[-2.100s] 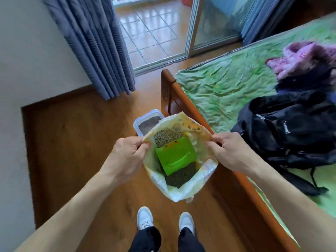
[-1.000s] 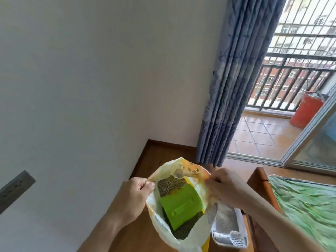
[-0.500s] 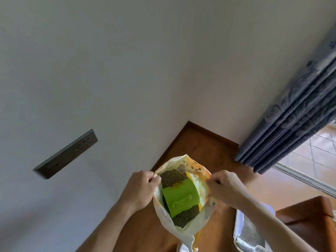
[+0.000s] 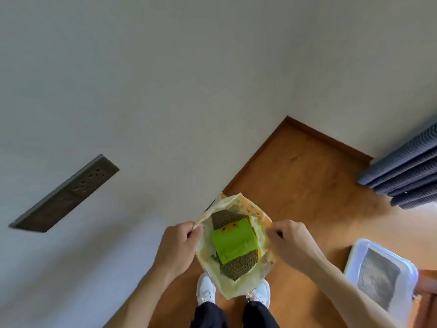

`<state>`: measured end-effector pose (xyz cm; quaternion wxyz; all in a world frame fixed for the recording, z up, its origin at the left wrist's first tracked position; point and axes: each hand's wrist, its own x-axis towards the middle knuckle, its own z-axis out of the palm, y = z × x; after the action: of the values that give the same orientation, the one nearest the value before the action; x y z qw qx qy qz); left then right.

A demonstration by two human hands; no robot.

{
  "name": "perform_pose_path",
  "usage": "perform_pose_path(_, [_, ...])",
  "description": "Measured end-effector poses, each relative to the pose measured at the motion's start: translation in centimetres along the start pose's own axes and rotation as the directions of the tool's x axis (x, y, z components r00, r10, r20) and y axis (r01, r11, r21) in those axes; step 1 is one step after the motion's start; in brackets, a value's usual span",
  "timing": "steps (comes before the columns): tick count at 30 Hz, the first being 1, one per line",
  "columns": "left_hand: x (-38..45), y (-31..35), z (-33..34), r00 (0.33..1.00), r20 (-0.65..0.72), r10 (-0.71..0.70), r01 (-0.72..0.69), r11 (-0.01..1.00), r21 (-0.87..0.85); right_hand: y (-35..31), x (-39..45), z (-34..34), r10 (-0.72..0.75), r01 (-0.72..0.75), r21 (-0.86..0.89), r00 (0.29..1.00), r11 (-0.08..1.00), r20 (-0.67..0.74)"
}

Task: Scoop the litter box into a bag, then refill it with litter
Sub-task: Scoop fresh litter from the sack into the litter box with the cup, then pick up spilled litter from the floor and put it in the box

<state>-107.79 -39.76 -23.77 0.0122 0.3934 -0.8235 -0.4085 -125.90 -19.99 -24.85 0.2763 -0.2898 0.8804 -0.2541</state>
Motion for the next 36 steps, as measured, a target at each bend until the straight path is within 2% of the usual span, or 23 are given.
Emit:
perform_pose_path(7, [9.2, -7.6, 7.9, 0.995, 0.100, -0.004, 0.002, 1.000, 0.015, 6.6, 6.6, 8.2, 0.156, -0.157, 0.029, 0.988, 0.987, 0.022])
perform_pose_path(11, [15.8, -14.6, 13.5, 0.991, 0.133, -0.012, 0.008, 1.000, 0.029, 11.2, 12.0, 15.4, 0.224, -0.224, 0.053, 0.974, 0.973, 0.015])
perform_pose_path(18, [26.8, -27.9, 23.1, 0.977, 0.215, -0.004, -0.035, 0.984, 0.177, 19.7, 21.7, 30.3, 0.324, -0.322, 0.080, 0.946, 0.943, -0.023])
perform_pose_path(27, [35.2, -41.1, 32.1, 0.984, 0.176, -0.032, -0.022, 0.954, 0.298, 26.8, 30.8, 46.0, 0.399, -0.401, 0.129, 0.916, 0.907, 0.046])
perform_pose_path(32, [37.4, -45.1, 34.8, 0.984, 0.143, -0.106, 0.049, 0.933, 0.357, 28.8, 33.5, 51.1, 0.463, -0.475, 0.205, 0.880, 0.856, 0.107])
perform_pose_path(36, [36.8, -44.9, 34.2, 0.980, 0.156, -0.122, 0.058, 0.929, 0.366, 28.7, 32.4, 50.9, 0.478, -0.499, 0.194, 0.866, 0.845, 0.148])
